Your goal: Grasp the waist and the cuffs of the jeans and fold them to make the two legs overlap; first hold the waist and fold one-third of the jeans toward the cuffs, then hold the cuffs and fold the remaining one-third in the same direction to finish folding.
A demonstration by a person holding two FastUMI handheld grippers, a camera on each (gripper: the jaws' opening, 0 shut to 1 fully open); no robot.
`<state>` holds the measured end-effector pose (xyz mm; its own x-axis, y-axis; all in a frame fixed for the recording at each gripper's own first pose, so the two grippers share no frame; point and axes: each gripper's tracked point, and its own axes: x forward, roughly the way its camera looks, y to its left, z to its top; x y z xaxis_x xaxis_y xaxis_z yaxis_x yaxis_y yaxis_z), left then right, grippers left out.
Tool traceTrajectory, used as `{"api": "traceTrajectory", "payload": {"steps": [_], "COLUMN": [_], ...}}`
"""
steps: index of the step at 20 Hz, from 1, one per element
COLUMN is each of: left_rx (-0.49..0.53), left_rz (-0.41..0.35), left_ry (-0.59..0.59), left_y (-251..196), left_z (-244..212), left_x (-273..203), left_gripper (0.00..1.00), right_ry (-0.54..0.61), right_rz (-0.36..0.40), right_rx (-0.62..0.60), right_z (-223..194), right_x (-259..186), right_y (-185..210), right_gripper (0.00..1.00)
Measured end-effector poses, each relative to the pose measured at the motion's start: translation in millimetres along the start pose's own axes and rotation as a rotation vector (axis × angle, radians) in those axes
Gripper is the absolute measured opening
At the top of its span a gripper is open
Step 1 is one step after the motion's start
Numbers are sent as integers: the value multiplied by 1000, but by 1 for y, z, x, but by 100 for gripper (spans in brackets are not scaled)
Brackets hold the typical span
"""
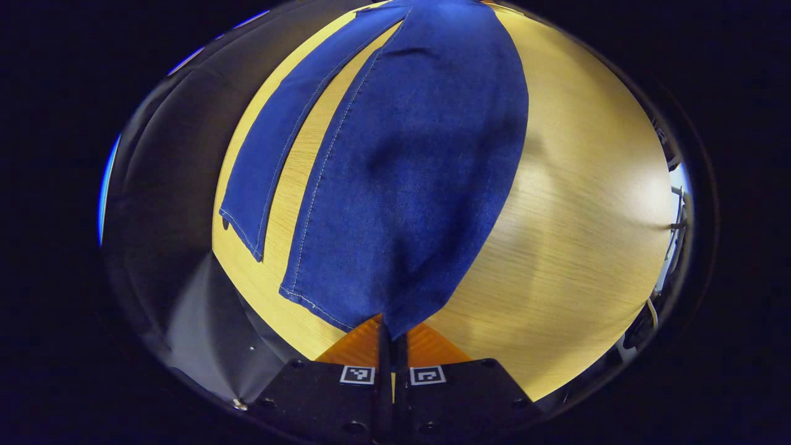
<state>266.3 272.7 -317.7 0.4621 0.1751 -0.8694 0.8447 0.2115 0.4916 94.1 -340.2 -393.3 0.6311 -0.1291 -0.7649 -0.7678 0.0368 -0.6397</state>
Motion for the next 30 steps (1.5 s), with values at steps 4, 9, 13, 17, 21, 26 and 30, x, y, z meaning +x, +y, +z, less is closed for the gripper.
{"api": "traceTrajectory", "payload": {"steps": [4, 9, 13, 17, 21, 26, 30], "left_rx": [-7, -39, -120, -195, -256, -398, -535], "left_rz": [18, -27, -75, -142, -180, -200, -191], "left_ry": [-4, -6, -56, -126, -179, -233, -265], "left_y": [1, 0, 13, 30, 66, 127, 164], "left_z": [-1, 1, 15, 40, 64, 94, 127], "left_x": [1, -1, -12, -49, -89, -117, -140], "left_gripper": [6, 6, 6, 7, 6, 6, 6], "right_ry": [24, 24, 27, -11, -31, -8, 76], "right_rz": [45, 82, 61, 12, -50, -121, -139], "right_rx": [28, 125, 140, 162, 267, 571, 781], "right_z": [2, 5, 3, 15, 25, 29, 15], "right_x": [5, 1, -16, -36, -36, -13, 25], "right_y": [5, -3, -33, -102, -183, -265, -294], "right_gripper": [33, 6, 6, 6, 6, 6, 6]}}
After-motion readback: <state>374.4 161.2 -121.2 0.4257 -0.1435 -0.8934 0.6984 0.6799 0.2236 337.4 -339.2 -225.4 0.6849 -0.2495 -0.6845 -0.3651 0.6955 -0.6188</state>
